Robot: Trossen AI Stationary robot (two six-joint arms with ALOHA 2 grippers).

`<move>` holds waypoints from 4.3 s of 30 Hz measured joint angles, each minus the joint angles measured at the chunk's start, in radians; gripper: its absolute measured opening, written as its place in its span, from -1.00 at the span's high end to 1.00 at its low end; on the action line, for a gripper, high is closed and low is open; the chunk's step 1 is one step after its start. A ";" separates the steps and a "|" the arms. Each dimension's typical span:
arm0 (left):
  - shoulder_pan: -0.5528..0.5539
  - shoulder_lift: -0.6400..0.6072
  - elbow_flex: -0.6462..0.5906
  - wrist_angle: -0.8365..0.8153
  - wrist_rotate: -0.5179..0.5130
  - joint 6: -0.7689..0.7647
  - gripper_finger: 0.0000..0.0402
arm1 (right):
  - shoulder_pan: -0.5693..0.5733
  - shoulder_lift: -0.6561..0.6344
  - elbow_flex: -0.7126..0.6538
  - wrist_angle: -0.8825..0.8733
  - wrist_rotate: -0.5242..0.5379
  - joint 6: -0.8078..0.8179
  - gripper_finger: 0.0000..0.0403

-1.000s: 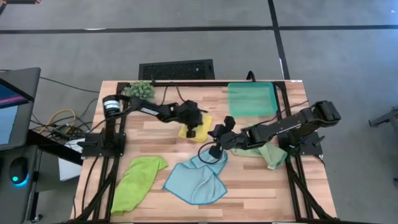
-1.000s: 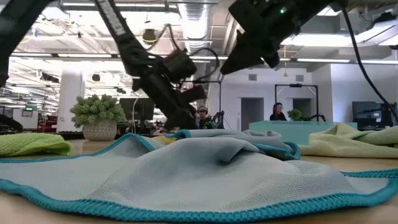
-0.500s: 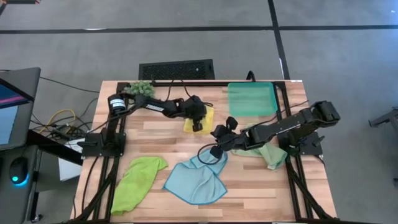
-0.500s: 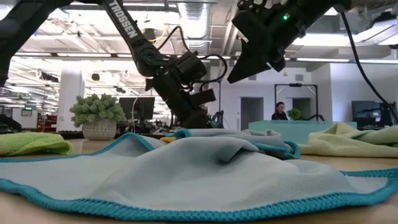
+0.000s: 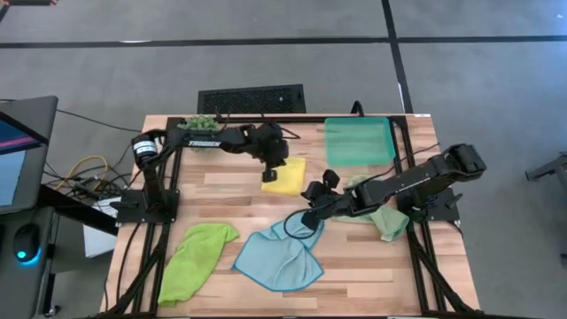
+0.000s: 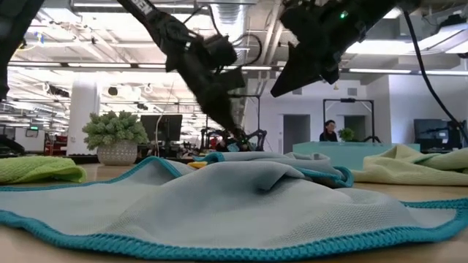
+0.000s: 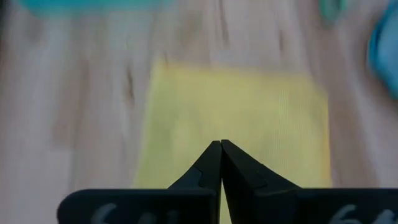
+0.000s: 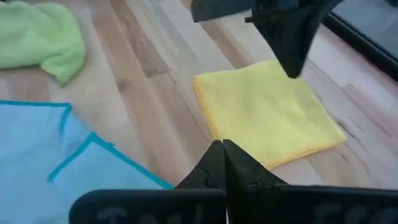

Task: Fold microfiber towels
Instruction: Fold the yellow microfiber cloth, then fold the blue microfiber cloth

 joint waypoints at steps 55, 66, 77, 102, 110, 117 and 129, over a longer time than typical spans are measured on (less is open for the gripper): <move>0.135 0.055 -0.033 -0.224 -0.085 -0.016 1.00 | 0.007 -0.022 0.000 -0.085 0.001 0.076 0.97; 0.136 0.004 -0.066 -0.245 -0.263 0.013 1.00 | 0.015 -0.022 0.000 -0.090 0.002 0.079 0.97; 0.131 -0.093 -0.065 -0.294 -0.210 0.005 1.00 | 0.015 -0.022 0.000 -0.082 0.001 0.079 0.97; 0.105 -0.078 -0.200 -0.128 -0.224 -0.017 1.00 | 0.021 -0.022 0.000 -0.083 -0.004 0.079 0.97; 0.046 -0.223 -0.207 -0.295 -0.176 -0.082 1.00 | 0.022 -0.022 0.000 -0.082 -0.115 0.099 0.97; -0.176 -0.542 -0.514 0.160 -0.031 -0.339 1.00 | 0.027 -0.022 0.000 -0.076 -0.161 0.129 0.97; -0.564 -0.480 -0.677 0.592 -0.276 -0.721 1.00 | 0.089 -0.019 0.000 -0.079 -0.103 0.130 0.97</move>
